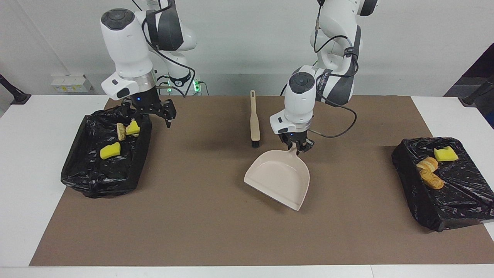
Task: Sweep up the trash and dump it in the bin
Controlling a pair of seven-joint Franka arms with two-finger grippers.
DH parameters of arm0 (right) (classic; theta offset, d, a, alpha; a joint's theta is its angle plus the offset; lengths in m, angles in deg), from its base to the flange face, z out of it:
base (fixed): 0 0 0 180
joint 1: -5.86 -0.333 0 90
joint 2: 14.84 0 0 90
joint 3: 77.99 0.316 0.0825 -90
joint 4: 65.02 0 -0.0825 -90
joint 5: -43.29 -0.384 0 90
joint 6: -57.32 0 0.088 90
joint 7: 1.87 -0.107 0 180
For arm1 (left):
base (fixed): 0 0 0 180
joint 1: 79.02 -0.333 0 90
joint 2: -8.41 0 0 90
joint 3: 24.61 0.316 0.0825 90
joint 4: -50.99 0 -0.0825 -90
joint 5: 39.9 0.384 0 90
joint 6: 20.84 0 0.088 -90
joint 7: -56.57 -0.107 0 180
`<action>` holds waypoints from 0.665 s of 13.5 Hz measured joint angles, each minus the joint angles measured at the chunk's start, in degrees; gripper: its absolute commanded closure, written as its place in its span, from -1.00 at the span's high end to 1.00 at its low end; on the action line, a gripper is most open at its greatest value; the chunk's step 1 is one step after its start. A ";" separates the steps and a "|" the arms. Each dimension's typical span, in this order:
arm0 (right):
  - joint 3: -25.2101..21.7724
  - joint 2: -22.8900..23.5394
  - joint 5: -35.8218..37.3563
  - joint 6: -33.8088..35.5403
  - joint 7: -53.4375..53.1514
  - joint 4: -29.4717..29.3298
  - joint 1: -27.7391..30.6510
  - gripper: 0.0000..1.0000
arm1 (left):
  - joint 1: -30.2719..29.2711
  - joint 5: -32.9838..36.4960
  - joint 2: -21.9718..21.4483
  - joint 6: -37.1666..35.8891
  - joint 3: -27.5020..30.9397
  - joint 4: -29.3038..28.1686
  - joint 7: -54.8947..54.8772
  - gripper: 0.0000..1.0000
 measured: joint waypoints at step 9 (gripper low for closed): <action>-0.17 -1.83 2.25 16.27 6.83 -11.92 3.02 1.00 | 7.16 -2.22 4.97 6.24 0.00 1.82 30.66 -1.00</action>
